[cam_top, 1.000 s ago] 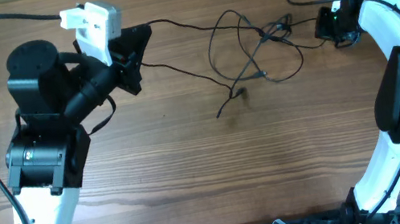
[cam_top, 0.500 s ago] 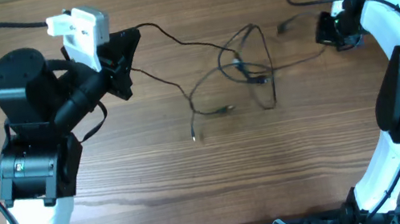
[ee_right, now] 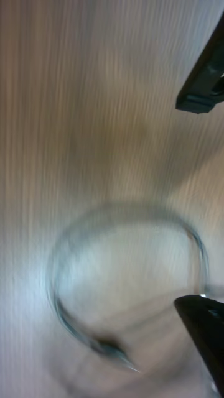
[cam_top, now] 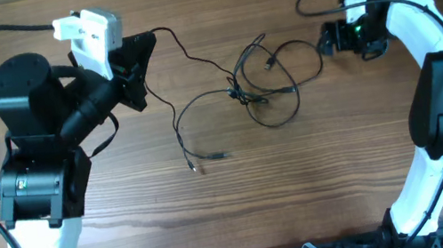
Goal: Untangle cables
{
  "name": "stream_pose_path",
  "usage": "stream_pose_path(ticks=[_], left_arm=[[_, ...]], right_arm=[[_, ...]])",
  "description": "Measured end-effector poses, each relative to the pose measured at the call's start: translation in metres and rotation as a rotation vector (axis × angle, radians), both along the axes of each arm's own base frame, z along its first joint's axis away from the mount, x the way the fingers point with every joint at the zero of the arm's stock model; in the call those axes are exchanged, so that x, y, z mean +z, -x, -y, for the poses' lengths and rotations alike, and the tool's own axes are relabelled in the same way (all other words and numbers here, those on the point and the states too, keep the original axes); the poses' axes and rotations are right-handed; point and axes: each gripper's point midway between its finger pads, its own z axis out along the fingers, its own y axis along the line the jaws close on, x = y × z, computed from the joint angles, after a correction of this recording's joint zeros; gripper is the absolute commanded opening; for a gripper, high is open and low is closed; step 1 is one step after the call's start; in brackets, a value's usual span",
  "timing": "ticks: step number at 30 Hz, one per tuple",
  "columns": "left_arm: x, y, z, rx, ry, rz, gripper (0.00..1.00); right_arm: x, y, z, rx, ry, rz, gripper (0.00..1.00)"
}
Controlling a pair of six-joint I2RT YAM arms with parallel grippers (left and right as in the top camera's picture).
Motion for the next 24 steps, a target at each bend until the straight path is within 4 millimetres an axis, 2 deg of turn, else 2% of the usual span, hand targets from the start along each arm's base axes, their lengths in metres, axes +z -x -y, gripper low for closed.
stream_pose_path(ticks=[4, 7, 11, 13, 20, 24], left_arm=[[-0.006, -0.008, 0.001, -0.002, -0.008, -0.009, 0.04], [-0.013, -0.025, 0.004, -0.003, -0.013, -0.001, 0.04], [-0.035, -0.044, 0.007, -0.008, -0.019, -0.055, 0.04], [-0.039, -0.047, 0.011, -0.03, -0.012, -0.064, 0.04], [-0.019, -0.046, 0.017, -0.062, 0.035, -0.003, 0.04], [-0.006, -0.037, 0.016, -0.067, 0.046, 0.029, 0.04]], right_arm=[[0.014, 0.038, -0.066, 0.377, -0.206, 0.001, 0.95], [0.022, 0.053, -0.095, 0.543, -0.285, 0.031, 0.95], [0.036, 0.071, -0.13, 0.721, -0.398, 0.092, 0.96], [0.038, 0.073, -0.15, 0.799, -0.405, 0.133, 0.93], [0.03, 0.059, -0.205, 0.903, -0.295, 0.23, 0.91], [0.026, 0.048, -0.21, 0.87, -0.236, 0.248, 0.89]])
